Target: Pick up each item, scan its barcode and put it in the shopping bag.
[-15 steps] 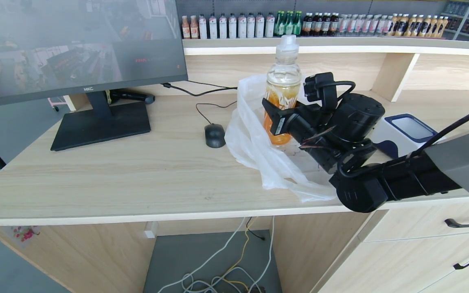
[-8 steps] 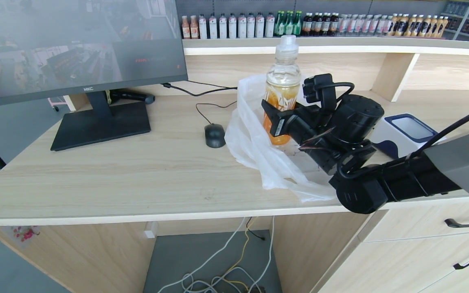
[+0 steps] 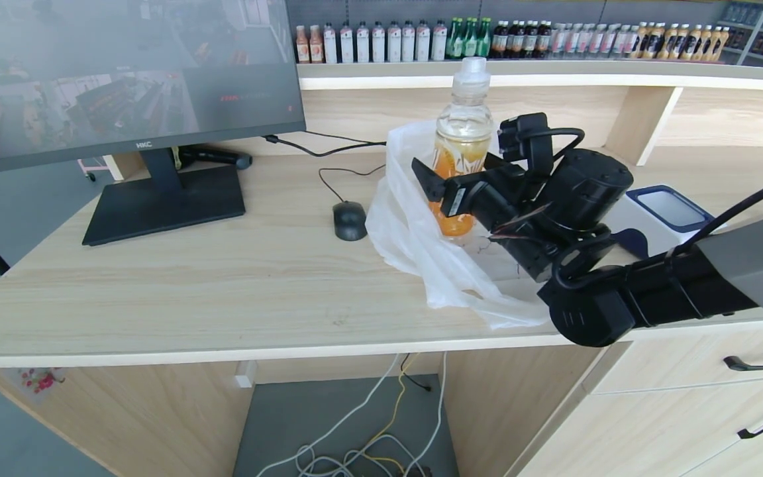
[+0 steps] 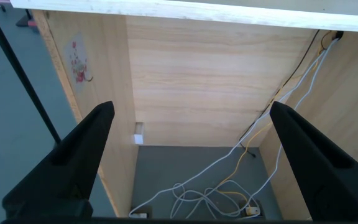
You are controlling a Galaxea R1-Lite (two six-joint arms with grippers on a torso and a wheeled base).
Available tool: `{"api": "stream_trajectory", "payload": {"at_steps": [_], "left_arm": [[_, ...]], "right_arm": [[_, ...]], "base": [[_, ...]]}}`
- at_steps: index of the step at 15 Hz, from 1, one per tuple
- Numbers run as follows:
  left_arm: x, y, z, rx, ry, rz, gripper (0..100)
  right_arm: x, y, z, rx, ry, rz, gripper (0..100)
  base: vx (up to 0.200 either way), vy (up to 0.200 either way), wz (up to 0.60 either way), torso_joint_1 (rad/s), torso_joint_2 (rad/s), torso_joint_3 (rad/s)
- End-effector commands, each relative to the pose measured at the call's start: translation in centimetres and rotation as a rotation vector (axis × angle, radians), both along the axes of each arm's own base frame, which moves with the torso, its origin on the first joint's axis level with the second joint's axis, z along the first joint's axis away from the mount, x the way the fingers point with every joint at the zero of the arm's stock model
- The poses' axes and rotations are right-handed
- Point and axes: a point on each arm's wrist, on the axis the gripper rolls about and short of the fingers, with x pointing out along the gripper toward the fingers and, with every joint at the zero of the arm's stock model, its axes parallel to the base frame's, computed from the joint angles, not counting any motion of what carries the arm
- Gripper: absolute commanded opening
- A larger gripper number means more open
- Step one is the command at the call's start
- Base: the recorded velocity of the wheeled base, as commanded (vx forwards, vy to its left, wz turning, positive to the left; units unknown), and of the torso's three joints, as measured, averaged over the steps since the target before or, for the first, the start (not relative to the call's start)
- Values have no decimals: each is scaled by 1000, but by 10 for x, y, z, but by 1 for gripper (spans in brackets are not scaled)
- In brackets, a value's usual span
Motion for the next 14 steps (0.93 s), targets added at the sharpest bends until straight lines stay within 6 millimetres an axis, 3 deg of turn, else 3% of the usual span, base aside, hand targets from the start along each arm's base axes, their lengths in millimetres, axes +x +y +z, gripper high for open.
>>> {"api": "stream_trajectory", "payload": {"at_steps": [1, 6, 9, 11, 14], "left_arm": [[0, 0, 0, 1, -1, 0, 100], [0, 0, 0, -1, -1, 0, 100], [0, 0, 0, -1, -1, 0, 100], [0, 0, 0, 1, -1, 0, 100], [0, 0, 0, 3, -1, 0, 100]], "right_arm": [[-7, -3, 8, 12, -19, 3, 100], [-64, -37, 28, 26, -43, -2, 100], [-93, -52, 21, 41, -78, -1, 100], [-104, -59, 7, 43, -82, -1, 100], [-110, -59, 6, 46, -105, 4, 100]], "base": [[0, 0, 0, 0, 0, 0], [0, 0, 0, 0, 0, 0], [0, 0, 0, 0, 0, 0], [0, 0, 0, 0, 0, 0], [0, 0, 0, 0, 0, 0]]}}
